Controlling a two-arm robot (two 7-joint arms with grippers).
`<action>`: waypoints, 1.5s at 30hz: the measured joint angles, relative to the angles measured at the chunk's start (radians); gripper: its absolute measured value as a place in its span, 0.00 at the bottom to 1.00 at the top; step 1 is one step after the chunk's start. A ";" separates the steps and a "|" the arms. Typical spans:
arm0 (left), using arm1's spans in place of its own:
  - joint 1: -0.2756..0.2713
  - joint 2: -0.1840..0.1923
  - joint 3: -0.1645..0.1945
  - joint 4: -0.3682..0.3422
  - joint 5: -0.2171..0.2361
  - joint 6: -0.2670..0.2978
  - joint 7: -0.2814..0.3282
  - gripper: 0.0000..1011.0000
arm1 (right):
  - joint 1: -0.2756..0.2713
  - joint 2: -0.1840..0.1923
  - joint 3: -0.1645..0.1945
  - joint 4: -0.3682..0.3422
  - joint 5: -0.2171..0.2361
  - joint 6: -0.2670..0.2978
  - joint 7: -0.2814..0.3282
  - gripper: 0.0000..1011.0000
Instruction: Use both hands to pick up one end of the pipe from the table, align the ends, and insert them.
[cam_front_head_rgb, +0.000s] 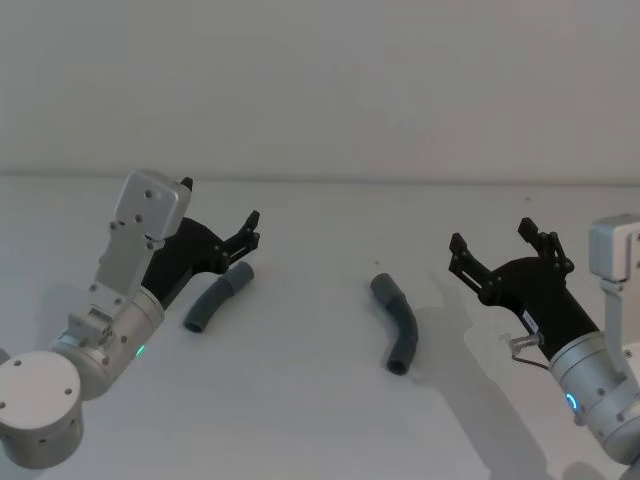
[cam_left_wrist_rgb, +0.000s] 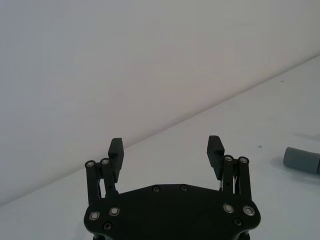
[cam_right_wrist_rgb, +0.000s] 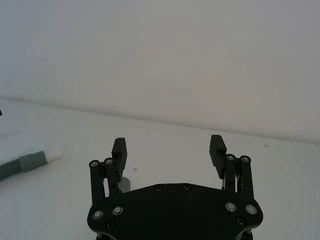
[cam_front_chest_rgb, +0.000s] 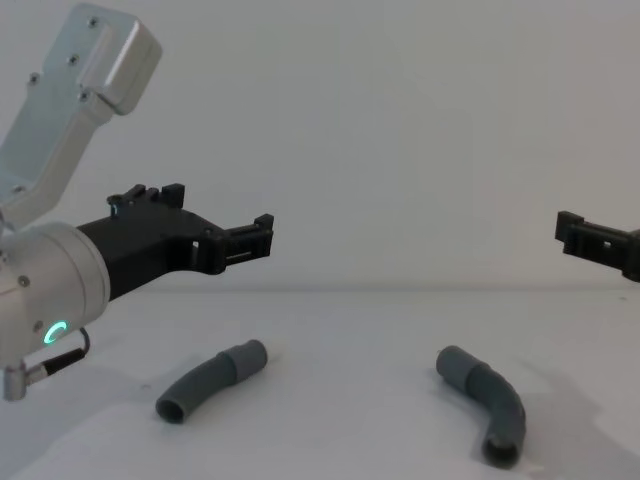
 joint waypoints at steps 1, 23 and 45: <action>0.000 0.000 0.000 0.000 0.000 0.000 0.000 0.99 | 0.000 0.000 0.000 0.000 0.000 0.000 0.000 0.99; 0.000 0.000 0.000 0.000 0.000 0.000 0.000 0.99 | 0.000 0.000 0.000 0.000 0.000 0.000 0.000 0.99; 0.000 0.000 0.000 0.000 0.000 0.000 0.000 0.99 | 0.000 0.000 0.000 0.000 0.000 0.000 0.000 0.99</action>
